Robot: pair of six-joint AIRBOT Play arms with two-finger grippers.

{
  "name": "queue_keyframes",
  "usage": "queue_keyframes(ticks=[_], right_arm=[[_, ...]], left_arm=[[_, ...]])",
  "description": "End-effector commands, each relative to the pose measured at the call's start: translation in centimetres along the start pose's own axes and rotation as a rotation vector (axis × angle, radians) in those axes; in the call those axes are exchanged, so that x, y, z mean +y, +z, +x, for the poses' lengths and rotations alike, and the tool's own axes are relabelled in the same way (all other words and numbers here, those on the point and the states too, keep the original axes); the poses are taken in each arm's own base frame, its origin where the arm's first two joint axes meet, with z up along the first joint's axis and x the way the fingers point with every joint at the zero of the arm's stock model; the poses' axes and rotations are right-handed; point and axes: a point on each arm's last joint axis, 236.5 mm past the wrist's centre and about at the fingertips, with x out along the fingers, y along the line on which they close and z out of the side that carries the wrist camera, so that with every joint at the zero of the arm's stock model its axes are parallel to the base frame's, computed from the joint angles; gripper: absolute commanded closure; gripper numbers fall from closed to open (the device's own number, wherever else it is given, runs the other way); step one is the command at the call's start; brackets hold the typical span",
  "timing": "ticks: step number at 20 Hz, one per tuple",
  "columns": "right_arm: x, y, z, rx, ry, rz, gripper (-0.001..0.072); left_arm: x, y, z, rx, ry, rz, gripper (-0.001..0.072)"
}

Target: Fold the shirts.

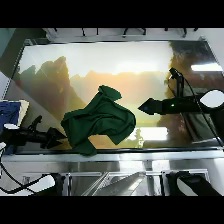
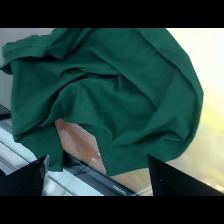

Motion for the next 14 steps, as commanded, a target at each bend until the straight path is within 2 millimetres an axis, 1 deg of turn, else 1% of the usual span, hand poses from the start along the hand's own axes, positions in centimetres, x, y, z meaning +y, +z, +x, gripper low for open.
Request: queue_keyframes(ticks=[1, 3, 4, 5, 6, 7, 8, 9, 11, 12, 14], right_arm=[[1.5, 0.4, 0.0, -0.023, 0.066, 0.027, 0.0006], [1.8, 0.5, 0.0, -0.025, 0.078, 0.032, 0.0006], [1.9, 0.5, -0.1, -0.025, 0.081, 0.033, 0.0007], [2.1, 0.5, -0.1, -0.025, 0.089, 0.036, 0.0007], [2.2, 0.5, -0.1, -0.027, 0.097, 0.039, 0.0006], [2.3, 0.6, -0.1, -0.028, 0.100, 0.040, 0.0007], [2.3, 0.5, -0.1, -0.027, 0.100, 0.041, 0.0006], [2.3, 0.5, -0.1, -0.028, 0.100, 0.040, 0.0006], [2.3, 0.5, -0.1, -0.028, 0.096, 0.038, 0.0007], [2.1, 0.5, -0.1, -0.028, 0.091, 0.037, 0.0007], [1.5, 0.4, 0.1, -0.020, 0.071, 0.034, 0.0007]], left_arm=[[0.6, -0.1, 2.5, 0.008, -0.051, -0.018, 0.0164], [0.3, -0.3, 3.8, 0.052, -0.087, -0.026, 0.0165], [-0.2, -0.5, 4.5, 0.076, -0.103, -0.010, 0.0250], [-0.8, -0.4, 5.0, 0.082, -0.126, 0.012, 0.0295], [-1.6, 0.1, 5.3, 0.064, -0.148, 0.017, 0.0294], [-2.1, 0.5, 5.5, 0.048, -0.151, 0.021, 0.0355], [-2.3, 0.7, 5.4, 0.034, -0.144, 0.045, 0.0627], [-2.5, 1.0, 5.1, 0.011, -0.133, 0.086, 0.0692], [-3.1, 1.6, 3.6, -0.056, -0.110, 0.137, 0.0692], [-3.5, 2.0, 2.6, -0.099, -0.110, 0.153, 0.0692], [-4.3, 2.1, 0.2, -0.166, -0.121, 0.155, 0.0692]])
